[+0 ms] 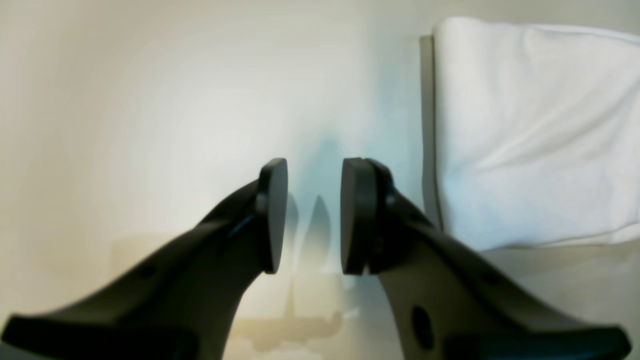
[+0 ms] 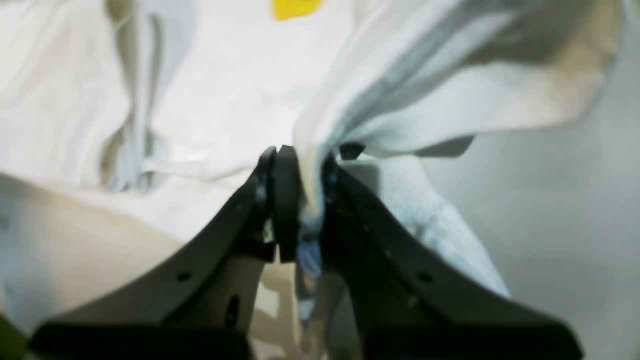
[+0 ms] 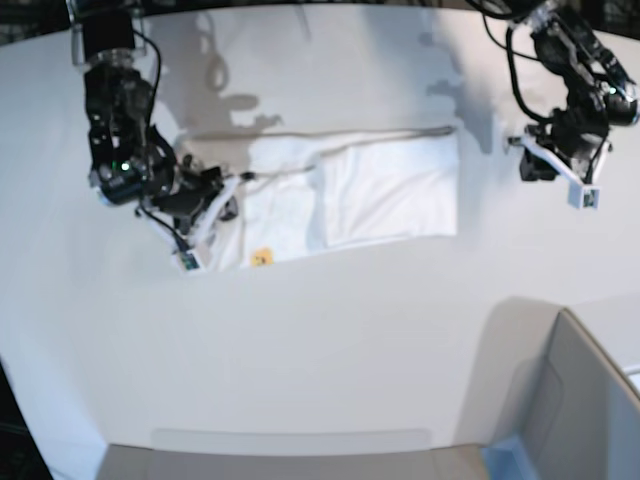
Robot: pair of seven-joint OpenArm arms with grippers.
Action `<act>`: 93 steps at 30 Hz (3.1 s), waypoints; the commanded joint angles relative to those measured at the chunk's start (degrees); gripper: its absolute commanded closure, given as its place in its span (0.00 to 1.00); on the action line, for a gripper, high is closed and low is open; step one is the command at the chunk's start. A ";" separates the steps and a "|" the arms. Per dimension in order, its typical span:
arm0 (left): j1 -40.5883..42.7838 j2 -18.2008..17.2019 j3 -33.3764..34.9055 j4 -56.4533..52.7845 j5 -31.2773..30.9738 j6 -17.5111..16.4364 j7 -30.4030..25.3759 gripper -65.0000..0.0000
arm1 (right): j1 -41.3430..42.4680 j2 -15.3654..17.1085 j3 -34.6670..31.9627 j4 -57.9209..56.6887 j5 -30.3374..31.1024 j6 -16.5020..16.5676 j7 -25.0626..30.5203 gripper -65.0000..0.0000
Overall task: Layout the t-shirt on the table in an organized manner, then fold the t-shirt properly
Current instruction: 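Lift the shirt end with the right gripper and fold it toward the left gripper, then press the folded bundle with both grippers and release the right gripper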
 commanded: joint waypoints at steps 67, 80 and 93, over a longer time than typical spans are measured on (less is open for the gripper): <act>11.66 -5.29 3.04 -1.08 -0.40 0.10 -0.07 0.70 | 19.33 -19.16 -50.45 -19.90 -13.90 0.19 16.53 1.00; 12.72 -5.29 15.09 -1.52 -0.40 0.10 -0.07 0.70 | 20.56 -19.60 -56.51 -19.64 -13.90 0.54 16.71 1.00; 9.91 -5.38 15.26 -4.42 -0.40 0.10 -0.07 0.70 | 20.56 -20.83 -57.04 -19.99 -13.81 0.54 19.17 1.00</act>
